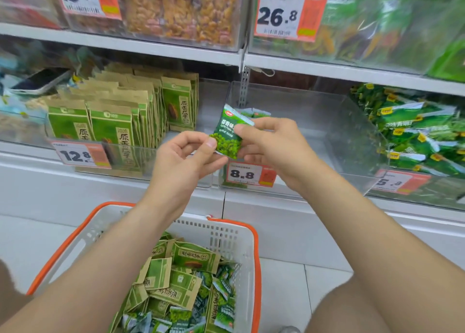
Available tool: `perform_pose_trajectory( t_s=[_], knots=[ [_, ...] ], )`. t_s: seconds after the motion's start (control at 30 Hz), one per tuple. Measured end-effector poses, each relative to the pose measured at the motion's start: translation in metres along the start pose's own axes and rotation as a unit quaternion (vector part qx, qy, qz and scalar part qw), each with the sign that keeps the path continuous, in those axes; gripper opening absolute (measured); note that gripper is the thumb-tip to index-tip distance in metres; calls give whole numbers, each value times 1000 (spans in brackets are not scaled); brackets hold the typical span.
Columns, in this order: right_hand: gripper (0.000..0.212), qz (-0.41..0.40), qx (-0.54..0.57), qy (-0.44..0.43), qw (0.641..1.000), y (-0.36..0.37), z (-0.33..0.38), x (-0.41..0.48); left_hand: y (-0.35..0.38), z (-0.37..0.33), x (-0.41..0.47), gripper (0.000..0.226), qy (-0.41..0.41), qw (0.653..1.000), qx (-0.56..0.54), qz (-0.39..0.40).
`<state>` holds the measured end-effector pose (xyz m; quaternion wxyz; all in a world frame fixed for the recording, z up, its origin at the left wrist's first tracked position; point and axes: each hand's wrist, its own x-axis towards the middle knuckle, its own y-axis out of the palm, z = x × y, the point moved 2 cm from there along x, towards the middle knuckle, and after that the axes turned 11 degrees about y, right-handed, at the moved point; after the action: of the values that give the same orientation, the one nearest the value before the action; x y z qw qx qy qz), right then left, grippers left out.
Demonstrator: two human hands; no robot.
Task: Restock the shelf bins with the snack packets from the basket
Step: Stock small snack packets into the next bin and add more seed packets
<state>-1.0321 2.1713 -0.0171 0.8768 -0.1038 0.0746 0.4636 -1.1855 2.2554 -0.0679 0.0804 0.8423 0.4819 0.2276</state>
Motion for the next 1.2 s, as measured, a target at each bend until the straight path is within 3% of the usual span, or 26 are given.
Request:
perform_pose_trajectory(
  t_s=[0.1,0.17,0.27,0.37,0.43,0.5,0.63,0.77,0.9,1.07,1.2],
  knots=[
    [23,52,-18,15,998,-9,-3,14,5,-4,3,6,32,998,50,8],
    [27,38,-27,7,999,-16,-1,25,7,-5,5,9,81,984,156,22],
    [18,-6,-19,7,1000,-26,6,47,11,-6,13,12,215,905,366,43],
    [24,-113,-97,-5,989,-47,10,78,18,-3,23,28,300,839,448,69],
    [32,-191,-203,-16,960,-62,7,101,22,4,30,42,295,834,457,92],
    [22,-230,-303,5,925,-73,3,125,23,14,37,55,261,829,481,114],
    [23,-201,-415,91,883,-76,-1,168,20,21,47,60,227,791,549,144],
    [32,-168,-355,168,904,-74,-7,205,16,18,53,56,205,760,598,150],
    [16,-178,-270,161,933,-64,-8,224,16,18,54,53,193,751,617,135],
    [22,-239,-383,150,880,-58,-13,223,13,22,54,54,206,754,609,136],
    [29,-231,-383,156,881,-60,-8,207,10,26,55,58,219,747,610,147]
  ],
)
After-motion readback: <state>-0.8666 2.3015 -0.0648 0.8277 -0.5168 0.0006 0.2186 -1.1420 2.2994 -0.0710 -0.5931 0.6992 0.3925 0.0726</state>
